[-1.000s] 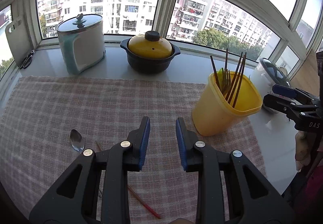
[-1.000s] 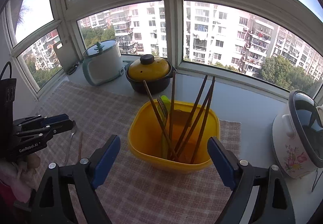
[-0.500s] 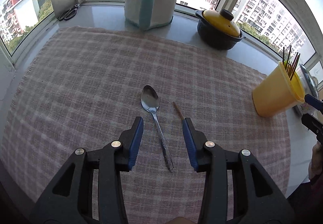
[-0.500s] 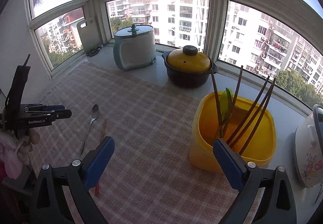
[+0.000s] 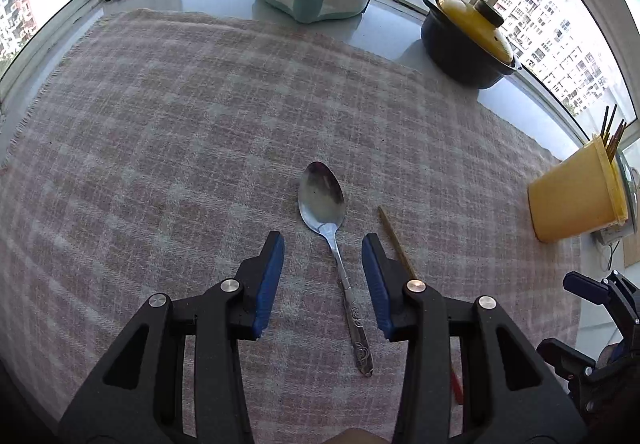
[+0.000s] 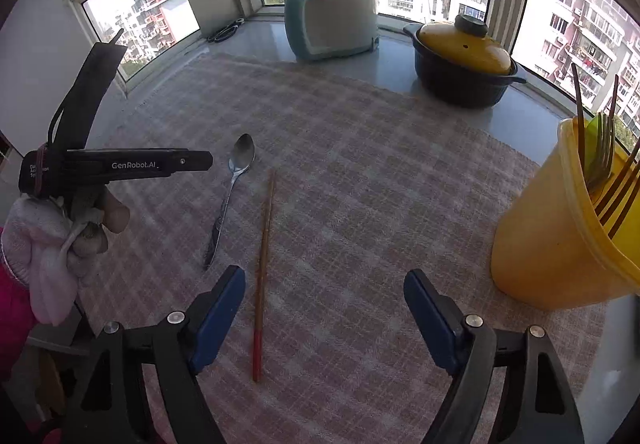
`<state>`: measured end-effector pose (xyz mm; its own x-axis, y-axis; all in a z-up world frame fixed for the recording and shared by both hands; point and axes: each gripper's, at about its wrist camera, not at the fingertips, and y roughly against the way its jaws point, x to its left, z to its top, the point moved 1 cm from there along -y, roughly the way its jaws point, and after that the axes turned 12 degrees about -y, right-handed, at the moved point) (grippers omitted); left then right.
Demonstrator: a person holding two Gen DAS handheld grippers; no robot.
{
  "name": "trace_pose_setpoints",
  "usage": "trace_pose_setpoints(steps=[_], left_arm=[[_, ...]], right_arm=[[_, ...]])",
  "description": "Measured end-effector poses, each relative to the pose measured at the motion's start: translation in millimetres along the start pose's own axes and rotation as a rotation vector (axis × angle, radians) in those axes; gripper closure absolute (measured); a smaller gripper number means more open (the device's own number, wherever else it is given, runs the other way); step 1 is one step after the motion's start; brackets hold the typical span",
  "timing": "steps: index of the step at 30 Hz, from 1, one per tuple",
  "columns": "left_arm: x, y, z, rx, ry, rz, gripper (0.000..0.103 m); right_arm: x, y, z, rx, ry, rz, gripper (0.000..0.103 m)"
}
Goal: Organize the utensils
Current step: 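Withdraw both open tools from the bin toward the steel spoon and last chopstick, then close the left tool on the steel spoon while the right tool grasps the last chopstick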
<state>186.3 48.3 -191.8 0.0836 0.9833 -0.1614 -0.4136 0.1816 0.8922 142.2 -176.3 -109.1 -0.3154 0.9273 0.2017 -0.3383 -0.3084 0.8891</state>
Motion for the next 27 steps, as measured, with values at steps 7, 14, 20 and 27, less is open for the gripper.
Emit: trace_pose_setpoints(steps=[7, 14, 20, 27], left_arm=[[-4.6, -21.7, 17.3, 0.004, -0.01, 0.007, 0.062], [-4.1, -39.4, 26.8, 0.032, -0.024, 0.041, 0.062], [-2.4, -47.0, 29.0, 0.045, -0.003, 0.025, 0.062], [-3.9, -55.5, 31.2, 0.037, 0.024, 0.024, 0.062]], right_arm=[[13.8, -33.0, -7.9, 0.102, -0.036, 0.019, 0.041], [22.1, -60.9, -11.1, 0.176, -0.065, 0.023, 0.056], [20.0, -69.0, -8.2, 0.196, -0.086, 0.016, 0.06], [25.0, -78.5, -5.1, 0.215, -0.084, 0.009, 0.064]])
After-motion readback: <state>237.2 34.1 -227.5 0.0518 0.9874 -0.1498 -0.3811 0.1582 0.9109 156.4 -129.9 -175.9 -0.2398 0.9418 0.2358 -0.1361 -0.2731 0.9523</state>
